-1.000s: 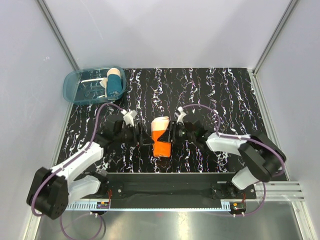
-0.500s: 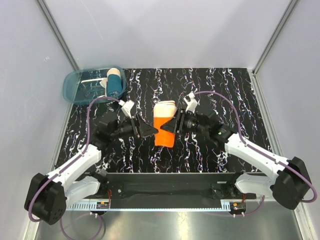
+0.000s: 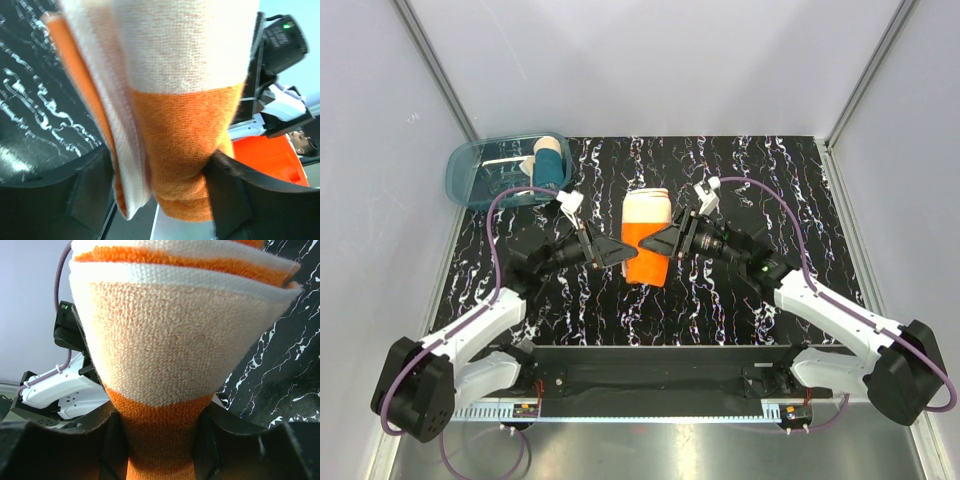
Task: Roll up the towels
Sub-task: Place the rolled towel into the container
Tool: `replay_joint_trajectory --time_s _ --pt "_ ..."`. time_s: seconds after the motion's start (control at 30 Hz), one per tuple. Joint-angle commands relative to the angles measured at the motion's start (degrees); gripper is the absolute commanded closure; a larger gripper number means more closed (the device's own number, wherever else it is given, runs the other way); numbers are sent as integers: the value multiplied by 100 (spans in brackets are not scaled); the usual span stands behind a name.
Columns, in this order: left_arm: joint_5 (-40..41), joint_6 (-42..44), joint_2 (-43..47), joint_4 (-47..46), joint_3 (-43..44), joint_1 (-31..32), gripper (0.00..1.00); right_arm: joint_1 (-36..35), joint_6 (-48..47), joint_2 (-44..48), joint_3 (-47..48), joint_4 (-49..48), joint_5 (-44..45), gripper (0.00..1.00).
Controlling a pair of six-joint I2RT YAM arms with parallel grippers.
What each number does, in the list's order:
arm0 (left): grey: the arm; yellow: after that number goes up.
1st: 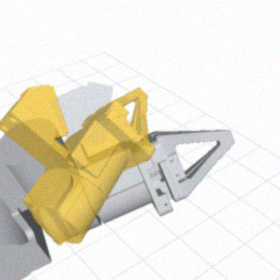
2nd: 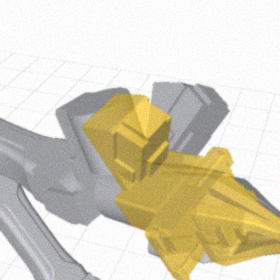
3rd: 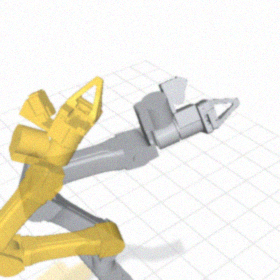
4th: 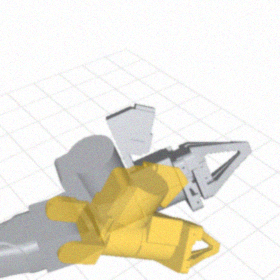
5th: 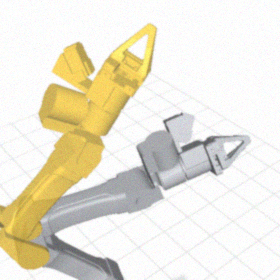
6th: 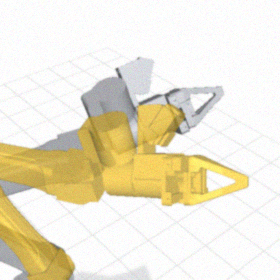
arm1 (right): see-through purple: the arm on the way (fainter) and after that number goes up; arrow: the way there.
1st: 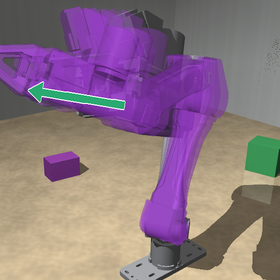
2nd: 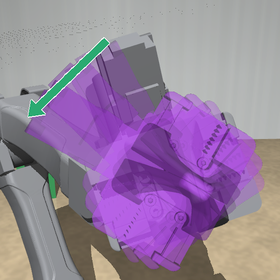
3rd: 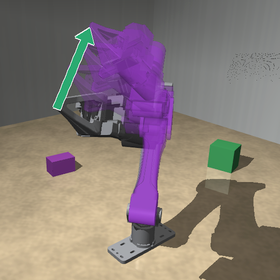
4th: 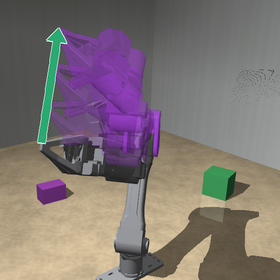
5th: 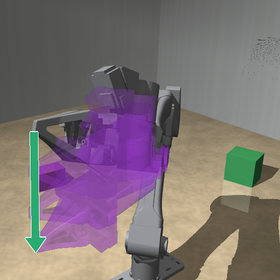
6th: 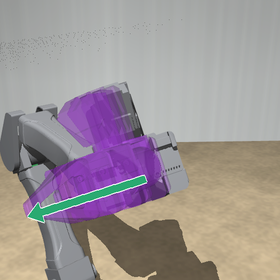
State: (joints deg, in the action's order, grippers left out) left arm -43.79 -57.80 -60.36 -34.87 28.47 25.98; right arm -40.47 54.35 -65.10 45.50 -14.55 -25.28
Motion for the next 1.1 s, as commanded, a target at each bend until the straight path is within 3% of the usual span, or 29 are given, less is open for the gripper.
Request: replay_joint_trajectory --time_s 0.0,0.03,0.13,0.17,0.23,0.3,0.37,0.43,0.47,0.5,0.57,0.87,1.07 --pt "169 120 -310 -10 53 215 40 -207 638 156 109 -1876 -900 56" --pt "152 85 -353 -37 80 267 56 -207 699 129 83 -2024 -891 56" --pt "221 163 -424 120 159 329 76 -207 700 120 -5 -2061 -830 56" --pt "257 216 -424 217 202 338 89 -207 683 138 -32 -2044 -804 56" --pt "336 339 -380 436 238 355 98 -207 587 217 -67 -1878 -725 55" --pt "362 366 -328 481 229 355 100 -207 516 296 -67 -1737 -689 54" --pt "380 384 -284 481 238 355 100 -207 375 357 -41 -1438 -619 46" --pt "380 305 -240 403 256 355 100 -207 226 445 38 -1010 -488 30" --pt "371 278 -213 359 256 347 100 -207 165 472 91 -850 -417 15" --pt "328 269 -196 341 317 338 100 -207 86 542 109 -692 -338 7" --pt "231 252 -126 367 378 277 100 -207 6 612 187 -234 -92 0" --pt "-410 182 68 595 616 -575 100 -198 -513 718 688 1820 1198 0" --pt "-666 234 226 868 730 -1007 100 -198 -618 937 627 2158 1657 0"
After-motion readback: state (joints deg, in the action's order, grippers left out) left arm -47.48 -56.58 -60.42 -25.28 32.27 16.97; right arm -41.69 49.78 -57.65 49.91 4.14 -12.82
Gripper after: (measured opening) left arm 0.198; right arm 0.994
